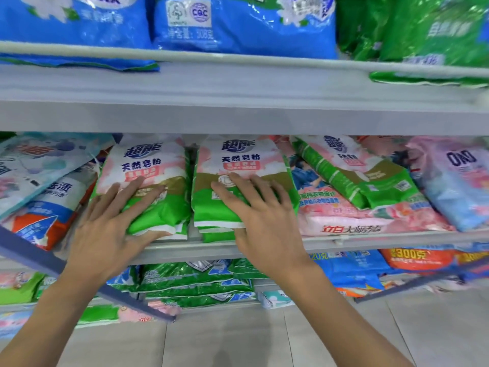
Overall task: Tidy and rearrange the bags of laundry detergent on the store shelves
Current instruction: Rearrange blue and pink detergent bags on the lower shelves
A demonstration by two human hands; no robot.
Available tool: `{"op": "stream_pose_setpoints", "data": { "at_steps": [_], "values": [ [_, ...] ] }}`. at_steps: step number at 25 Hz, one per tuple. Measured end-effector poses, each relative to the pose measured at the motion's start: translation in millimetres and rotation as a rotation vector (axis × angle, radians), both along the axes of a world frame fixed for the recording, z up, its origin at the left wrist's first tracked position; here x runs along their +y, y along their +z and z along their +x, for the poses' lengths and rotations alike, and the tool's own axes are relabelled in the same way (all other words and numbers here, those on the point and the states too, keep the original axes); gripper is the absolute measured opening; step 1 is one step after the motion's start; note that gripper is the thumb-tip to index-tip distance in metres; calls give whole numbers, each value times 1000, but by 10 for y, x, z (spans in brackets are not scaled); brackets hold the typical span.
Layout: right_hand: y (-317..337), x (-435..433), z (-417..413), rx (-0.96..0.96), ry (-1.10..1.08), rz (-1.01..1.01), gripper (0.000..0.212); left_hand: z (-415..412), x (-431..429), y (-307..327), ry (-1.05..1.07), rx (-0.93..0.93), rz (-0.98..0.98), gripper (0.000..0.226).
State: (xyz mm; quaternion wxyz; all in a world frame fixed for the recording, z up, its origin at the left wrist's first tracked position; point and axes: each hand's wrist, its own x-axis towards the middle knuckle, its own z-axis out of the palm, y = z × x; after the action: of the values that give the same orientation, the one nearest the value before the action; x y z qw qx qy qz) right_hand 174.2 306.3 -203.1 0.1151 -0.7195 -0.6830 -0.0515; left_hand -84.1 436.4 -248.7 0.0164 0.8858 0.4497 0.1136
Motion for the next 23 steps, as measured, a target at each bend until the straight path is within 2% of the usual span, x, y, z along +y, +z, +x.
{"op": "stream_pose_setpoints", "data": {
  "at_steps": [5, 9, 12, 15, 19, 21, 23],
  "values": [
    [-125, -156, 8, 20, 9, 47, 68, 42, -191, 38, 105, 24, -61, 87],
    [-126, -348, 118, 116, 41, 54, 56, 191, -443, 211, 142, -135, -160, 95],
    [-22, -490, 264, 278, 15, 87, 54, 417, -697, 420, 81, -364, -226, 80],
    [85, -671, 609, 388, -25, 194, 47, 786, -1012, 620, 9, -533, -139, 63],
    [185, -884, 1556, 462, -334, 293, 37, 1646, -1447, 749, -139, -668, -58, 47],
    [184, -918, 2093, 474, -539, 201, 40, 2216, -1634, 849, -136, -686, -232, 45],
    [200, -907, 2456, 595, -669, 28, 44, 2760, -1718, 1007, -5, -604, -567, 46]
  ]
}}
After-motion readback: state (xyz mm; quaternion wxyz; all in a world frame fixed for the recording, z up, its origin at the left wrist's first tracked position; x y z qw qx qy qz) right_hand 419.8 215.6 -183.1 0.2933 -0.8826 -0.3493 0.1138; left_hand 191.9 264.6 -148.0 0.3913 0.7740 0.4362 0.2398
